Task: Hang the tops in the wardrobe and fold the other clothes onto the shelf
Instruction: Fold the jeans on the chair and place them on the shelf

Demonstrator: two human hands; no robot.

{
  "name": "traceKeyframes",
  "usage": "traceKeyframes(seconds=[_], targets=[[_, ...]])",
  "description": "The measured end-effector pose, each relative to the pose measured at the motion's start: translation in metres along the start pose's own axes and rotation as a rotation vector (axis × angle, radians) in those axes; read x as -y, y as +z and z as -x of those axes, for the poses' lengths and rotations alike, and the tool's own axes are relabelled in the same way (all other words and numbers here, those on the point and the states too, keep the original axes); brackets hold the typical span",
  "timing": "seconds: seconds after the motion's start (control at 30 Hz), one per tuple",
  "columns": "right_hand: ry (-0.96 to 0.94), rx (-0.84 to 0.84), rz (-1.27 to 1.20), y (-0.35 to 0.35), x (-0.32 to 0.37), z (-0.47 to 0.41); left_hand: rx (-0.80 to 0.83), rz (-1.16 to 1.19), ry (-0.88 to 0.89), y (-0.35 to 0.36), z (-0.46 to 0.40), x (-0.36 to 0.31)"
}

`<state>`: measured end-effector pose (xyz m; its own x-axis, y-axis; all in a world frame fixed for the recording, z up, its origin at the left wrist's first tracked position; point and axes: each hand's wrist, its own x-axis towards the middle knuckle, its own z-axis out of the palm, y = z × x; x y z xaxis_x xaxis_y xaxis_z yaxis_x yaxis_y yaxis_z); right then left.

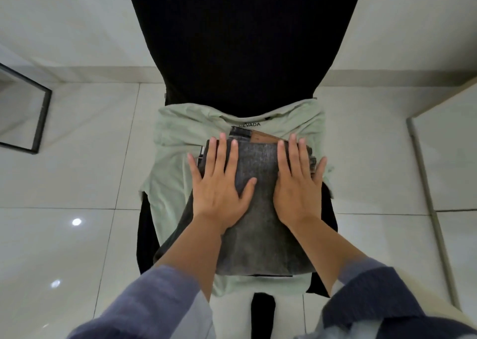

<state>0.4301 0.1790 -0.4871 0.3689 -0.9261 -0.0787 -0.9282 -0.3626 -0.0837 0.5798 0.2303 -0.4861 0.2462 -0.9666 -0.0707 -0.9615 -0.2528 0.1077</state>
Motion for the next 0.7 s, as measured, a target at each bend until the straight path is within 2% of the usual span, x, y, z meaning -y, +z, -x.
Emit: traceKeyframes(seconds=[0.27, 0.37, 0.53, 0.7], targets=[[-0.032, 0.142, 0.000, 0.020, -0.008, -0.024, 0.083, 0.038, -0.001, 0.019, -0.018, 0.005], [-0.035, 0.126, -0.001, 0.016, -0.007, -0.020, 0.086, 0.044, -0.002, 0.016, -0.015, 0.004], [0.037, 0.178, 0.021, 0.005, -0.007, 0.020, 0.121, 0.084, -0.051, 0.006, 0.022, -0.004], [0.070, 0.160, 0.035, 0.004, -0.008, 0.067, 0.071, 0.028, -0.019, 0.010, 0.071, 0.002]])
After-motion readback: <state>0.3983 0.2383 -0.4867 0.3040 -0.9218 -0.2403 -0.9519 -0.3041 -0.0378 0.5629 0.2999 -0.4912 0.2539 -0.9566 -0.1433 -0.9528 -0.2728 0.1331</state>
